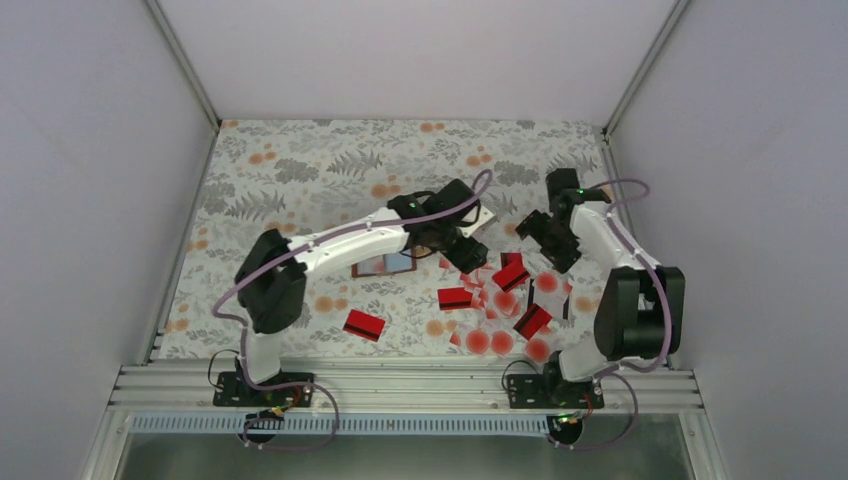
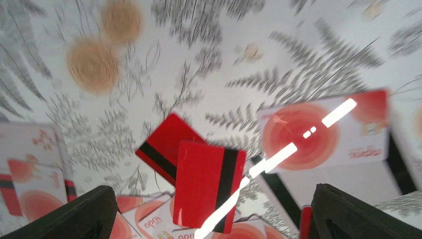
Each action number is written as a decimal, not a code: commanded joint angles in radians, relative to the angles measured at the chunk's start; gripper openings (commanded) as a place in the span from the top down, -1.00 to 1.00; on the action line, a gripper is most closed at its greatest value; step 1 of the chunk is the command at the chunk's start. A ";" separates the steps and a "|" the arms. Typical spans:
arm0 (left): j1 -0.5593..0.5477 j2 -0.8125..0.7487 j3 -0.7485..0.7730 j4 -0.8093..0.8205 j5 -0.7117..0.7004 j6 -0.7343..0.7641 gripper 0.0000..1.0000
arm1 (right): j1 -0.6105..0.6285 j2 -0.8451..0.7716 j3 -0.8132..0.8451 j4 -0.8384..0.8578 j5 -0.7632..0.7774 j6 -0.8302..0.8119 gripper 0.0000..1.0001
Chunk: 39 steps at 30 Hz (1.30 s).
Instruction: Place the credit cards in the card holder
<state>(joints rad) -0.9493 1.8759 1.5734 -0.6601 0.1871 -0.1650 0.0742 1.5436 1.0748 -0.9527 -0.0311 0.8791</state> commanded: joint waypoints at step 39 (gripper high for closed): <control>-0.190 0.850 0.927 -0.374 -0.217 0.005 -0.55 | -0.146 -0.259 0.019 -0.157 0.087 -0.124 -0.98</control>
<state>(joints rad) -1.1316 2.6682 2.4969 -1.0157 -0.0113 -0.1604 -0.0700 1.2980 1.1133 -1.1244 0.0704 0.7734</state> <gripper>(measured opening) 0.777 0.992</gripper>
